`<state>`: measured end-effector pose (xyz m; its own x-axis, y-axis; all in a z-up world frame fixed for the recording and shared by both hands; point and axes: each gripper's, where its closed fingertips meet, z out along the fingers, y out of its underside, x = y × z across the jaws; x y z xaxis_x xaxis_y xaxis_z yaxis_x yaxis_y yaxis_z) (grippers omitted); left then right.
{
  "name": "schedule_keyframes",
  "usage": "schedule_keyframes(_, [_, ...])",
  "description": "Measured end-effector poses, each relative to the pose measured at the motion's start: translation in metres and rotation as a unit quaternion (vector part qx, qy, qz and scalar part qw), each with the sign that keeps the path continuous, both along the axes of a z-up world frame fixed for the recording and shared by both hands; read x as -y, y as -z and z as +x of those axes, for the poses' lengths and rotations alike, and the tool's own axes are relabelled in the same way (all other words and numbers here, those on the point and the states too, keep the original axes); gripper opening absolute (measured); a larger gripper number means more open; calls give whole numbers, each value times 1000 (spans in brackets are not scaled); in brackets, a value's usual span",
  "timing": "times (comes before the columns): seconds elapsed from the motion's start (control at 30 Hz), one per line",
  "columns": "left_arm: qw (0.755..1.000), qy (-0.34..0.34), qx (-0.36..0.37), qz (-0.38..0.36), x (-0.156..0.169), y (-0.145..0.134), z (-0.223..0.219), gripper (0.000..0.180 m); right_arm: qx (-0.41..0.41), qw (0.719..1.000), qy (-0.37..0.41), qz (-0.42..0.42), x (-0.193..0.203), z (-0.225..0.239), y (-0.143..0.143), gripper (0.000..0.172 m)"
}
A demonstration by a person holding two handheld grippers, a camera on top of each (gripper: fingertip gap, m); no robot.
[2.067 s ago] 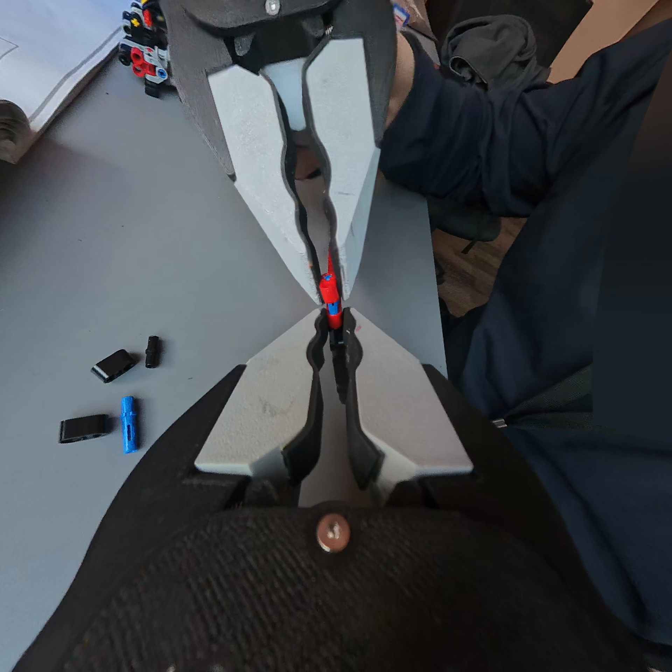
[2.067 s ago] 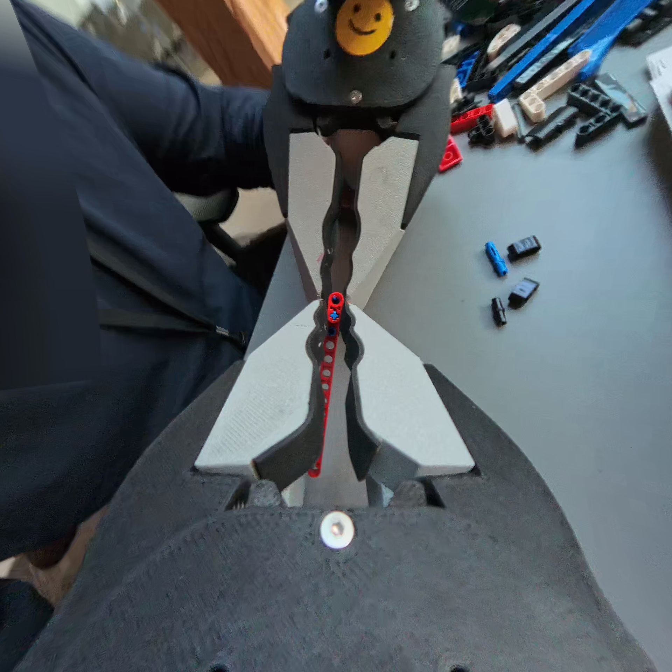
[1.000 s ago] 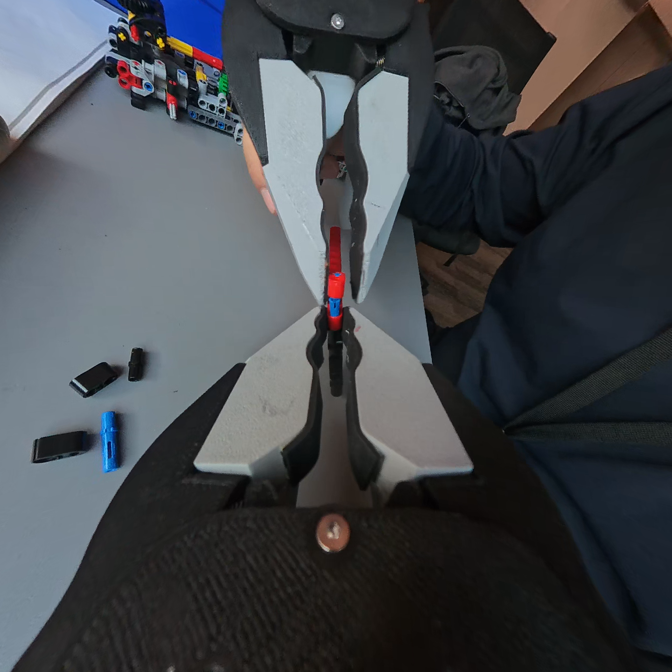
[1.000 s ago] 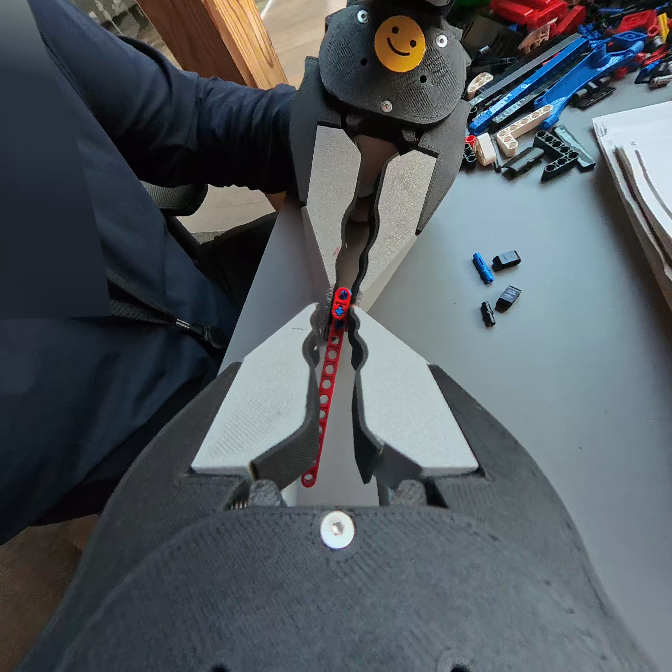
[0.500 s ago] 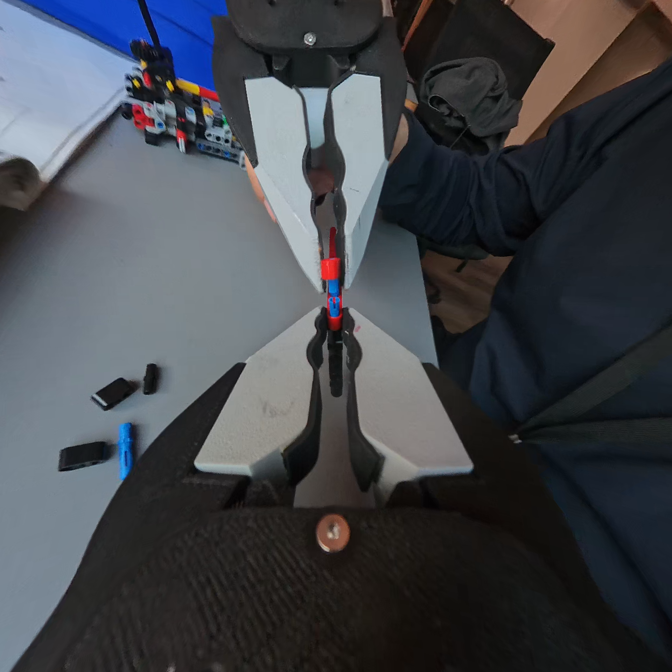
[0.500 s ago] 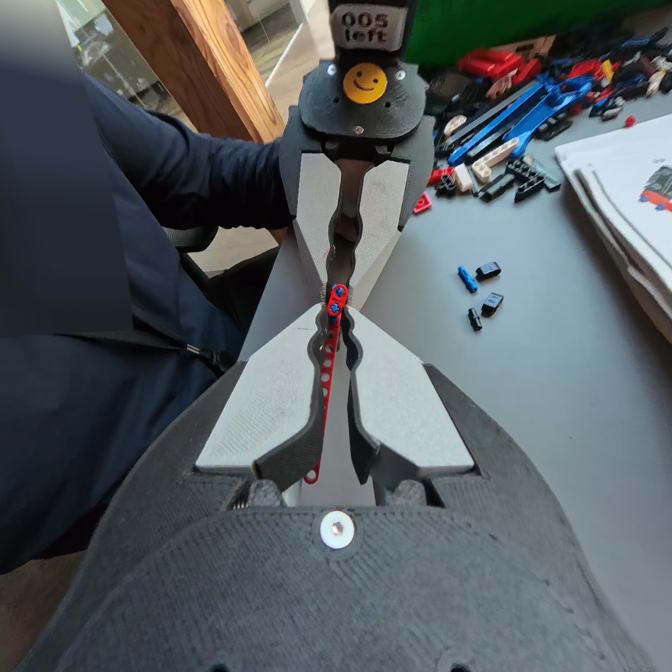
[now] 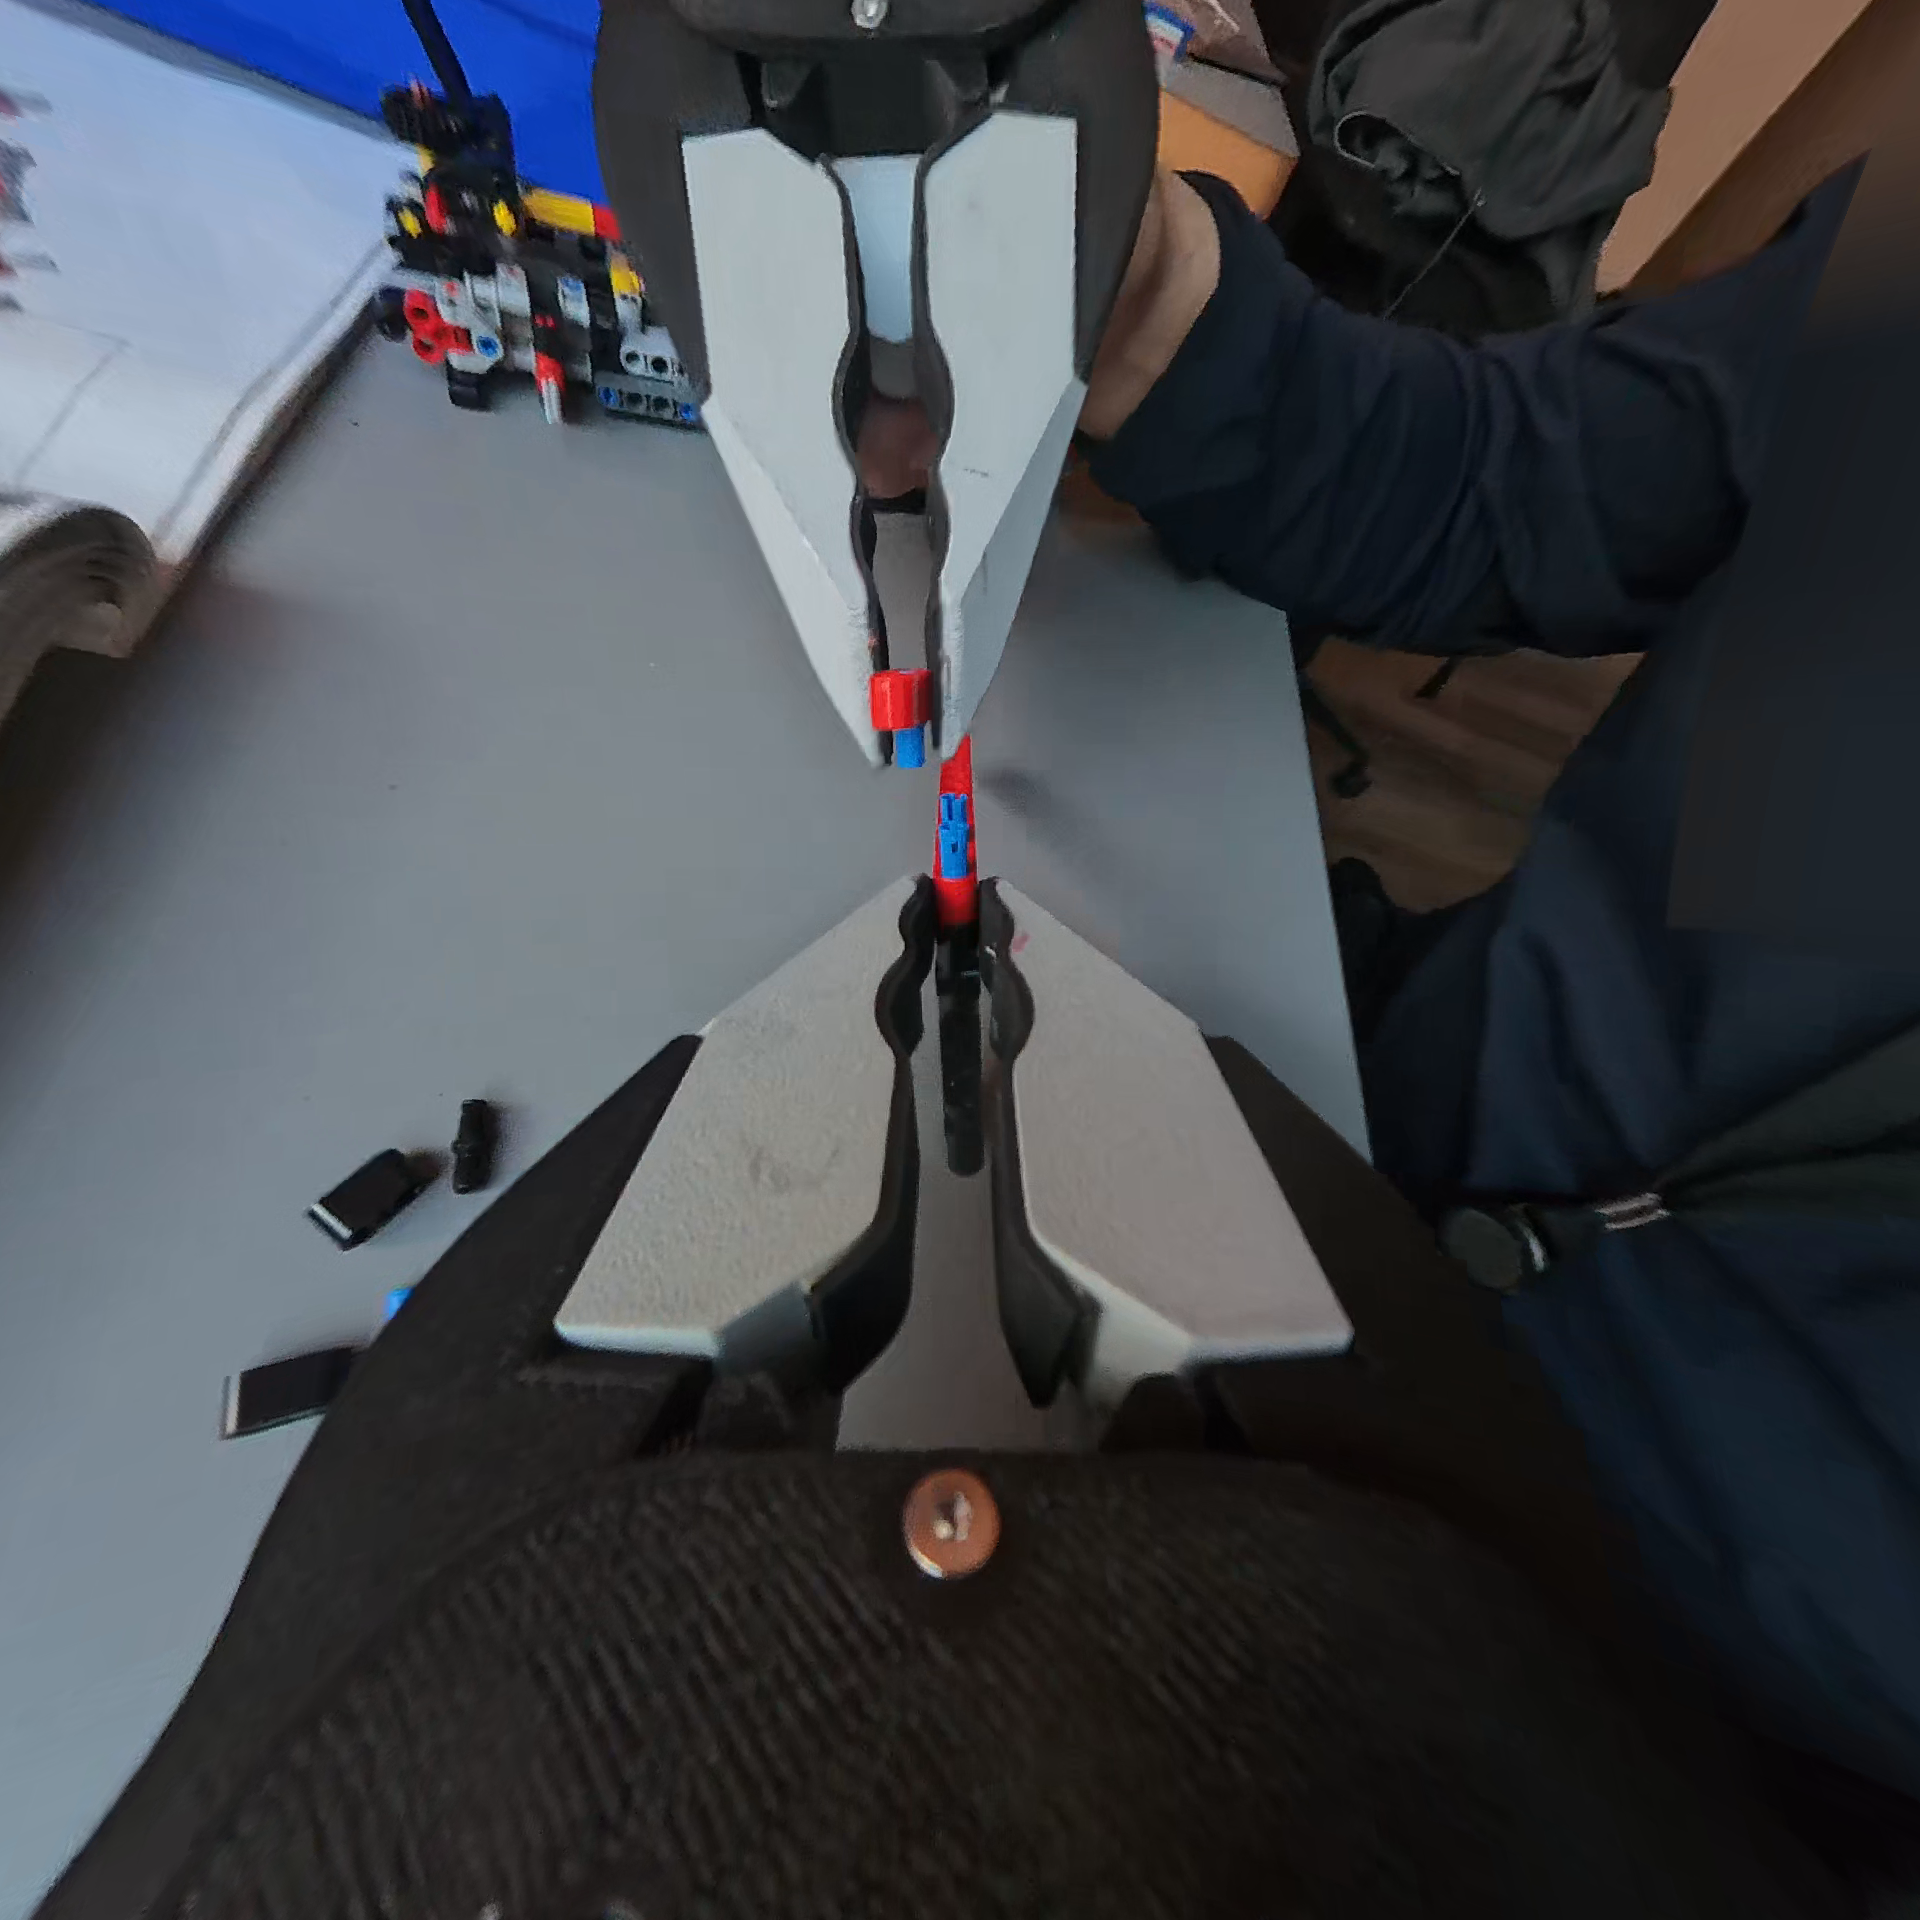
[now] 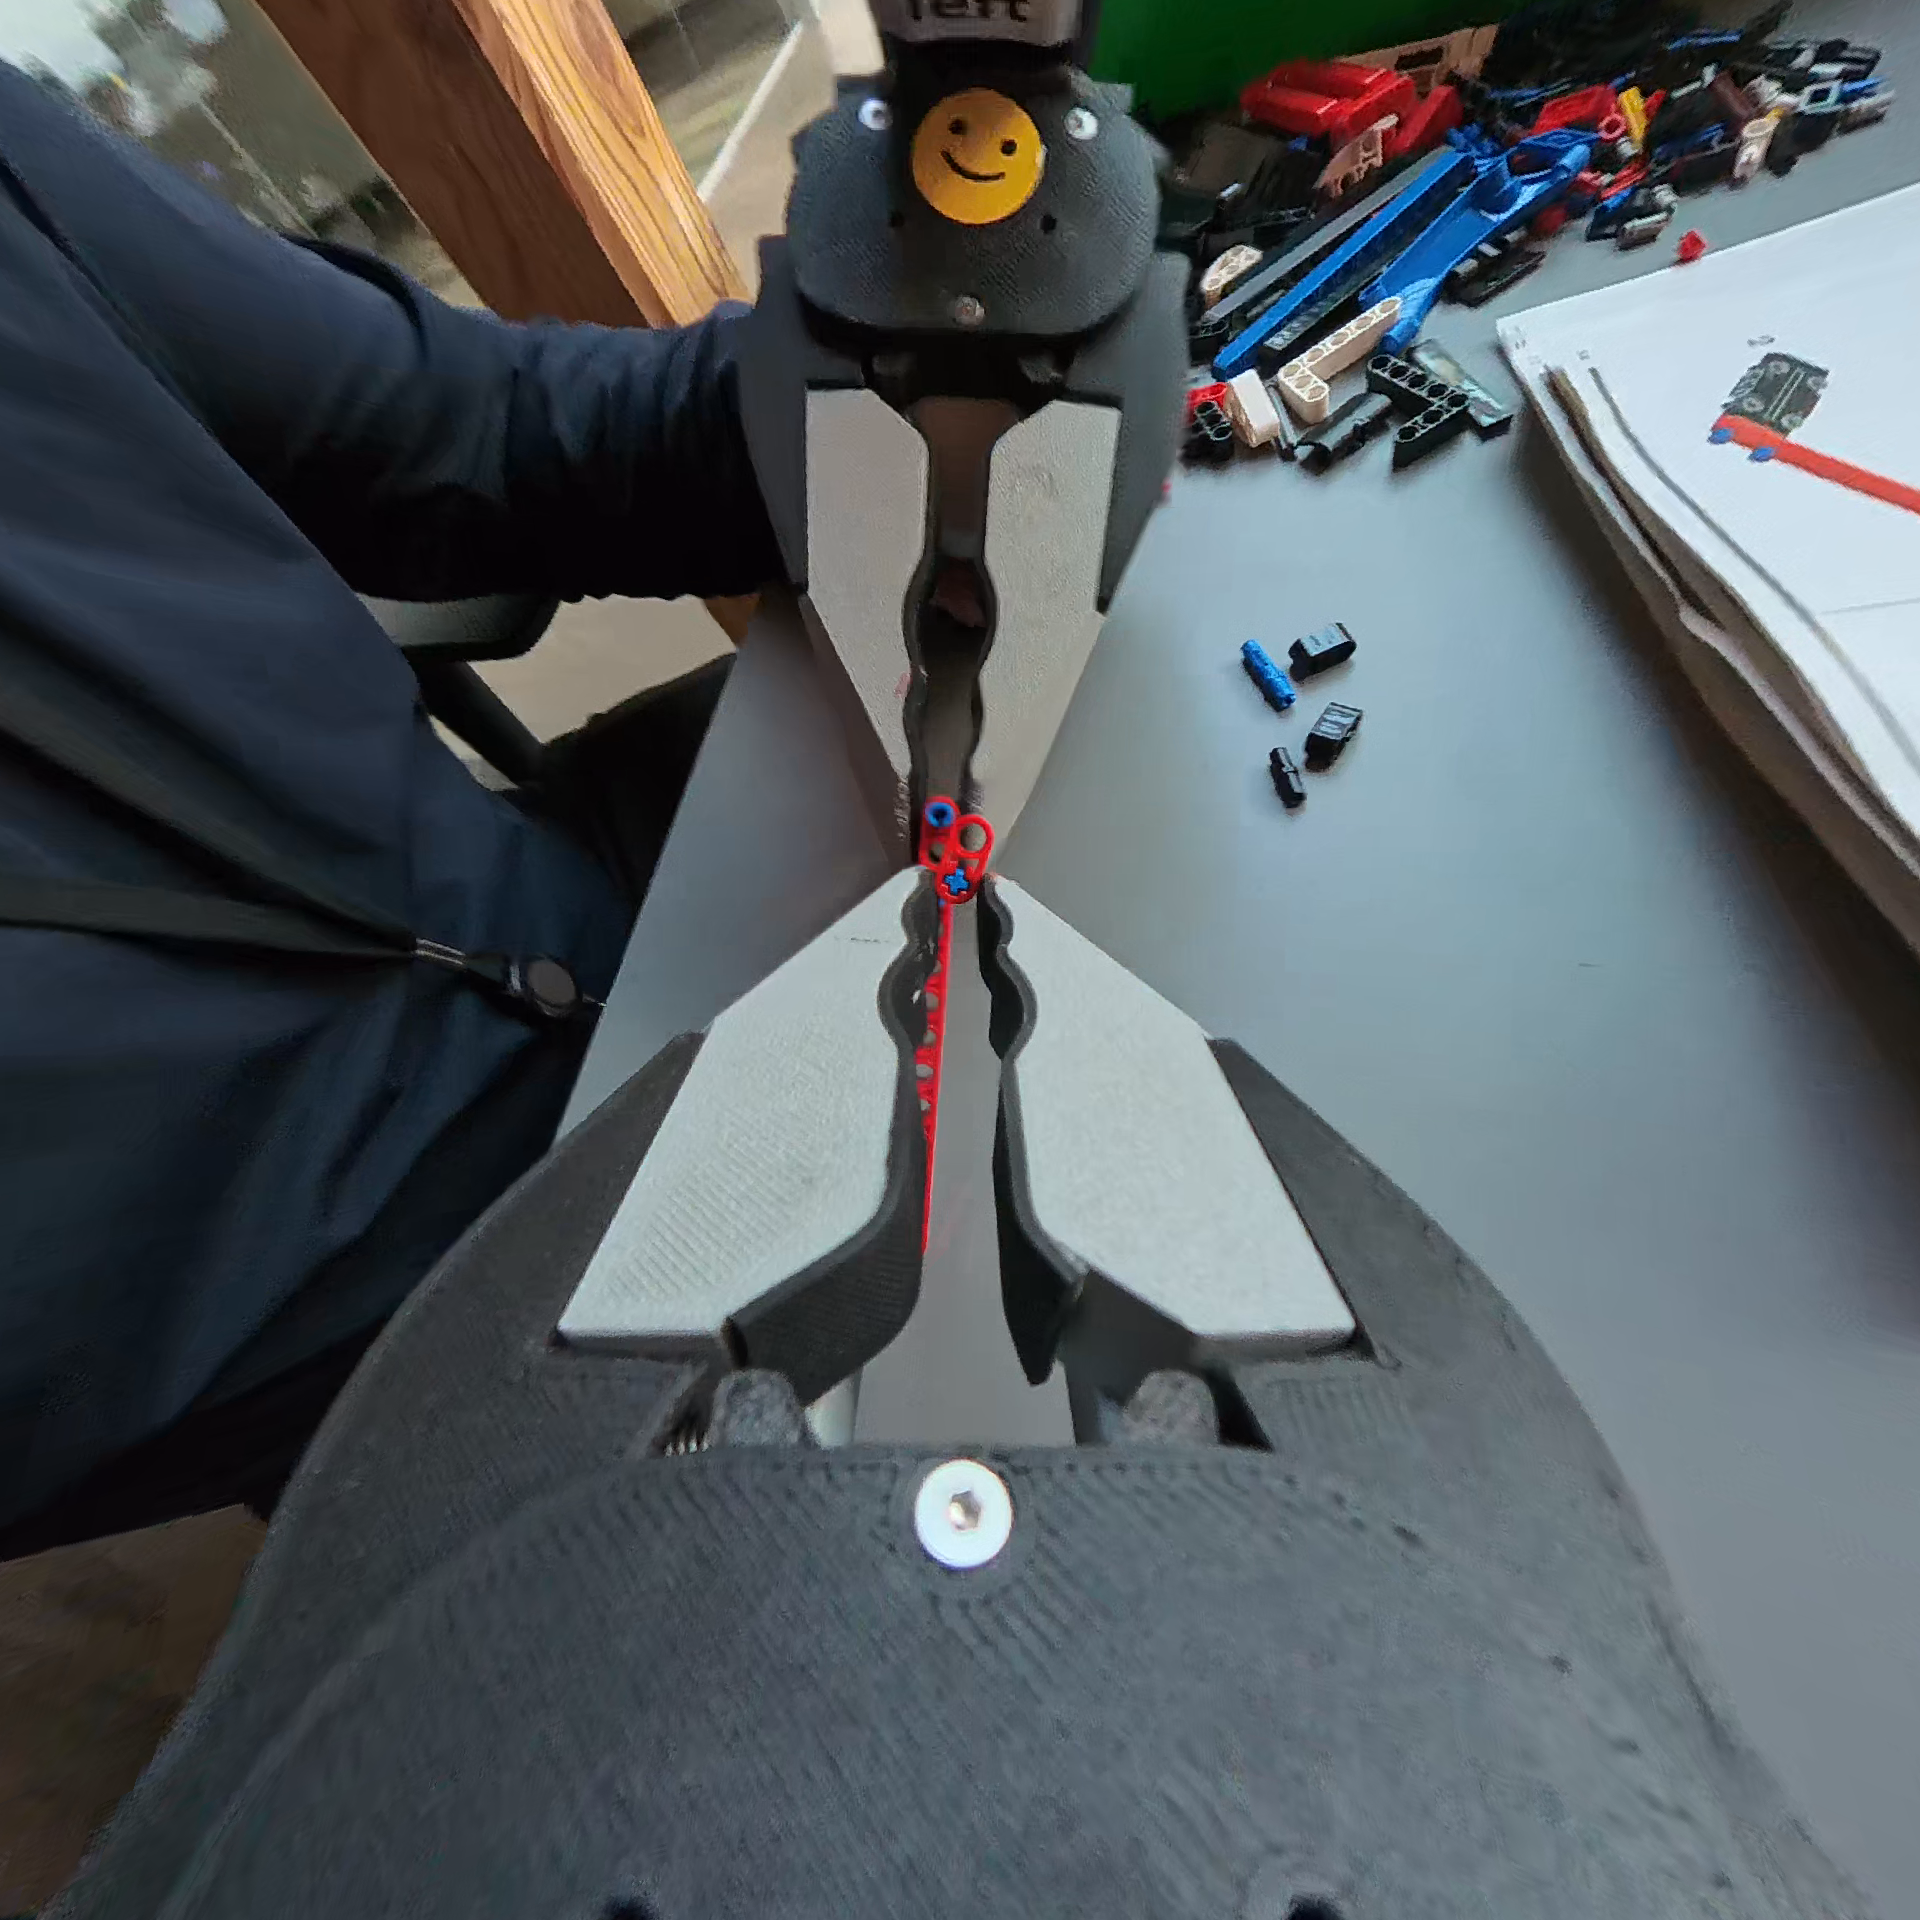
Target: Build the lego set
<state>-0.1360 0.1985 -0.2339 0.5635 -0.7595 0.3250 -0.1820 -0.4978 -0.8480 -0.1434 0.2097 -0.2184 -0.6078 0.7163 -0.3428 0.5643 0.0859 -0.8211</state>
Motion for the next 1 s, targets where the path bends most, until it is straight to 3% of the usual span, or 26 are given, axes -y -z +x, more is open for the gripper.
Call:
schedule_keyframes(0.27, [991,15,54,-122,-6,11,0,7,58,997,18,-45,-5,-2,17,4])
schedule_keyframes(1.0, [991,5,-21,-135,-5,26,3,16,138,986,35,-90,-3,0,34,4])
